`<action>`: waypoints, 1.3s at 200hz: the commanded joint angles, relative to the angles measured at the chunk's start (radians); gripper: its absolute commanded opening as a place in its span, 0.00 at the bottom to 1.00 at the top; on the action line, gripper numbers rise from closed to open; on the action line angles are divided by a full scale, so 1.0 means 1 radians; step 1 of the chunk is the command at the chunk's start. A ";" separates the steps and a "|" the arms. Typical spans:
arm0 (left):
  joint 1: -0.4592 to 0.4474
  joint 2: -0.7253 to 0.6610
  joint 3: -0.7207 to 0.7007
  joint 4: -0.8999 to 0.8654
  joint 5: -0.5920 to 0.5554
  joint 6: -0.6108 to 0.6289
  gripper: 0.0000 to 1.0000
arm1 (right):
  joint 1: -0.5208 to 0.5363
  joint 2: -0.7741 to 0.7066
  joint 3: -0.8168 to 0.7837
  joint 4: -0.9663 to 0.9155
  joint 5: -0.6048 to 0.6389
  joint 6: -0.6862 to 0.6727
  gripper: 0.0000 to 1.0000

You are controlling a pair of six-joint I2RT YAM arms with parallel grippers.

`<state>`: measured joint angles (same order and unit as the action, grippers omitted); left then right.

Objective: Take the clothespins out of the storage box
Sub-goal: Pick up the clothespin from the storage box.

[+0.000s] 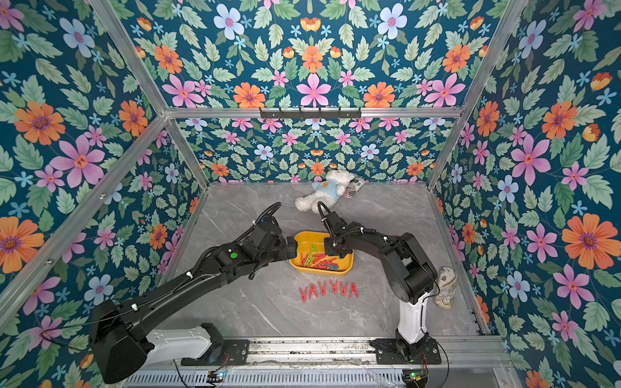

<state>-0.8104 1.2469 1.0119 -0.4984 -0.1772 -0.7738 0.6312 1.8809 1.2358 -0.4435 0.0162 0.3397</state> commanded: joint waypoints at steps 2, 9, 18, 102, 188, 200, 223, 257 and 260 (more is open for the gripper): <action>0.006 -0.001 -0.002 0.023 0.007 0.013 1.00 | 0.000 -0.027 0.016 -0.019 0.033 -0.004 0.32; 0.007 0.000 -0.004 0.028 0.010 0.014 1.00 | 0.001 -0.032 0.020 -0.019 0.043 0.000 0.32; 0.008 0.002 -0.006 0.035 0.015 0.017 1.00 | -0.001 -0.036 0.022 -0.020 0.057 0.005 0.33; 0.011 0.010 -0.012 0.044 0.042 0.027 1.00 | -0.026 0.034 0.024 -0.017 0.056 0.027 0.32; 0.023 0.005 -0.015 0.040 0.055 0.038 1.00 | -0.025 0.084 0.050 -0.026 0.083 0.037 0.14; 0.024 0.005 -0.018 0.045 0.060 0.038 1.00 | -0.026 0.076 0.056 -0.033 0.082 0.042 0.11; 0.024 0.005 -0.024 0.062 0.079 0.046 1.00 | -0.025 0.044 0.061 -0.048 0.084 0.060 0.07; 0.026 0.010 -0.025 0.081 0.106 0.068 1.00 | -0.015 -0.033 0.050 -0.074 0.082 0.098 0.07; 0.025 0.011 -0.025 0.083 0.109 0.069 1.00 | -0.013 -0.041 0.050 -0.077 0.083 0.102 0.07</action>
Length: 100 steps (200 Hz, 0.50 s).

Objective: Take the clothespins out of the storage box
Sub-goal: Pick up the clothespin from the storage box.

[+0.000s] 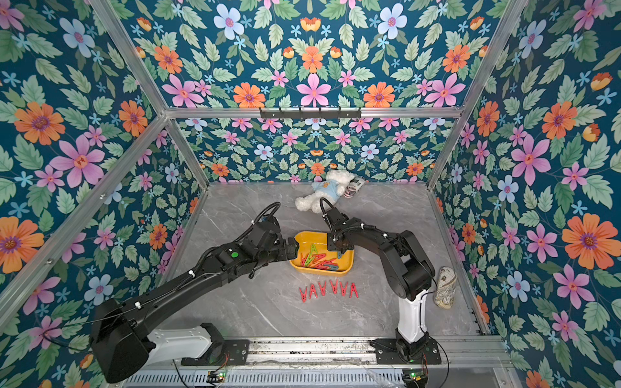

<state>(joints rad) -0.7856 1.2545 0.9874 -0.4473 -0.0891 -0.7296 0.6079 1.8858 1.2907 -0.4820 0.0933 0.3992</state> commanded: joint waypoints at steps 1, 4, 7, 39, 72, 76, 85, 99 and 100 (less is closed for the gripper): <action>0.000 0.003 -0.001 0.033 0.021 0.025 1.00 | 0.010 -0.048 -0.006 -0.040 0.006 0.043 0.06; 0.001 0.003 -0.002 0.035 0.025 0.028 1.00 | 0.014 -0.056 -0.007 -0.044 0.007 0.047 0.07; 0.002 0.002 -0.003 0.038 0.029 0.029 1.00 | 0.016 -0.065 -0.010 -0.046 0.008 0.052 0.07; 0.002 0.006 -0.004 0.058 0.064 0.048 1.00 | 0.035 -0.172 -0.067 -0.063 0.015 0.104 0.07; 0.002 0.016 -0.002 0.077 0.095 0.065 1.00 | 0.050 -0.328 -0.168 -0.071 0.023 0.156 0.07; 0.003 0.019 0.000 0.080 0.099 0.067 1.00 | 0.054 -0.345 -0.180 -0.074 0.023 0.161 0.07; 0.002 0.026 0.002 0.086 0.112 0.069 1.00 | 0.056 -0.381 -0.208 -0.084 0.025 0.172 0.07; 0.002 0.039 0.005 0.102 0.136 0.073 1.00 | 0.059 -0.441 -0.251 -0.100 0.031 0.188 0.07; 0.003 0.040 0.005 0.104 0.138 0.074 1.00 | 0.059 -0.445 -0.255 -0.101 0.031 0.190 0.07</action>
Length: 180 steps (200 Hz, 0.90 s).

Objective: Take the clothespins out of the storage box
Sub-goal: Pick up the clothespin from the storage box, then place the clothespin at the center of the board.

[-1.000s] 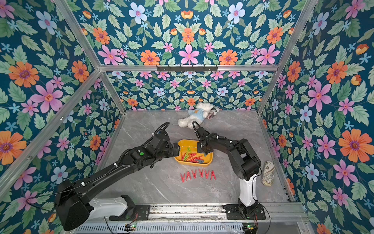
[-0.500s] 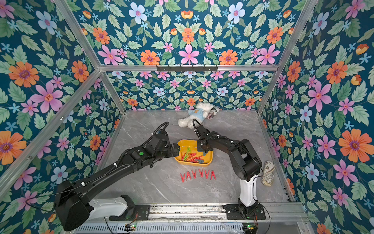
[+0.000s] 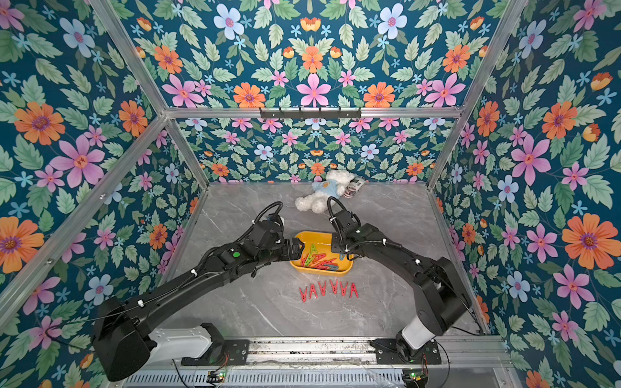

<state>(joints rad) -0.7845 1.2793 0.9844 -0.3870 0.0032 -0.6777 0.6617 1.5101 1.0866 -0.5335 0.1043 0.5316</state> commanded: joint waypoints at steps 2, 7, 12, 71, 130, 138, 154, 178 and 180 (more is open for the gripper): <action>0.001 0.019 0.008 0.046 0.049 0.021 1.00 | 0.006 -0.078 -0.057 -0.051 0.021 0.059 0.07; 0.002 0.024 0.009 0.050 0.054 0.021 1.00 | 0.007 -0.102 -0.075 -0.055 0.021 0.061 0.07; 0.001 0.030 0.010 0.057 0.060 0.021 1.00 | 0.007 -0.124 -0.094 -0.054 0.024 0.064 0.07; 0.000 0.098 0.055 0.079 0.110 0.018 1.00 | 0.007 -0.325 -0.311 -0.053 0.028 0.085 0.07; -0.001 0.124 0.071 0.086 0.123 -0.002 1.00 | 0.008 -0.355 -0.470 0.045 -0.006 0.078 0.07; -0.002 0.123 0.070 0.086 0.123 -0.005 1.00 | 0.007 -0.341 -0.476 0.049 -0.002 0.078 0.07; -0.002 0.122 0.069 0.086 0.121 -0.008 1.00 | 0.007 -0.311 -0.479 0.059 -0.003 0.070 0.07; -0.001 0.120 0.066 0.084 0.116 -0.014 1.00 | 0.007 -0.279 -0.476 0.074 0.010 0.063 0.07; -0.002 0.119 0.066 0.085 0.116 -0.014 1.00 | 0.007 -0.277 -0.475 0.075 0.011 0.064 0.07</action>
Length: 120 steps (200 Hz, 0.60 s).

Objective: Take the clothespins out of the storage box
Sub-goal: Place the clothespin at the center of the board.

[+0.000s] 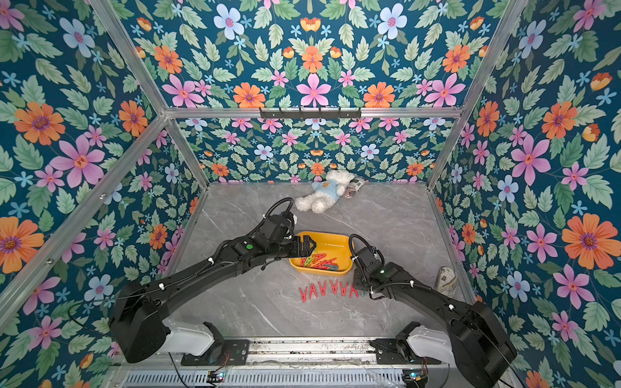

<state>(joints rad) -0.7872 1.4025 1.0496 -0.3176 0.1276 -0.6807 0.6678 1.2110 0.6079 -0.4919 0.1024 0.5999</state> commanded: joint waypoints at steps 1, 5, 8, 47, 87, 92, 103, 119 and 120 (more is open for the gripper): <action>0.001 -0.004 0.001 0.015 -0.008 -0.011 1.00 | 0.001 0.023 0.004 0.032 0.014 -0.005 0.07; 0.001 -0.004 0.000 0.015 -0.009 -0.013 1.00 | 0.002 0.027 0.005 0.035 0.019 -0.005 0.07; 0.001 -0.005 -0.002 0.014 -0.010 -0.013 1.00 | 0.001 0.030 0.006 0.036 0.022 -0.006 0.07; 0.001 -0.008 -0.005 0.016 -0.014 -0.014 1.00 | 0.002 0.081 0.013 0.045 0.019 -0.025 0.07; 0.000 -0.012 -0.013 0.021 -0.020 -0.013 1.00 | 0.001 0.122 0.012 0.061 0.023 -0.031 0.07; 0.000 -0.013 -0.013 0.021 -0.020 -0.013 1.00 | 0.002 0.126 0.012 0.063 0.023 -0.032 0.08; 0.001 -0.011 -0.013 0.021 -0.020 -0.013 1.00 | 0.001 0.135 0.014 0.065 0.026 -0.038 0.07; 0.002 -0.010 -0.013 0.020 -0.020 -0.011 1.00 | 0.001 0.145 0.018 0.067 0.029 -0.044 0.08; 0.002 -0.010 -0.013 0.020 -0.020 -0.011 1.00 | 0.001 0.145 0.018 0.068 0.029 -0.045 0.08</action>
<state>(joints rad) -0.7872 1.3941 1.0367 -0.3111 0.1230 -0.6872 0.6682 1.3449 0.6189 -0.4324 0.1074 0.5694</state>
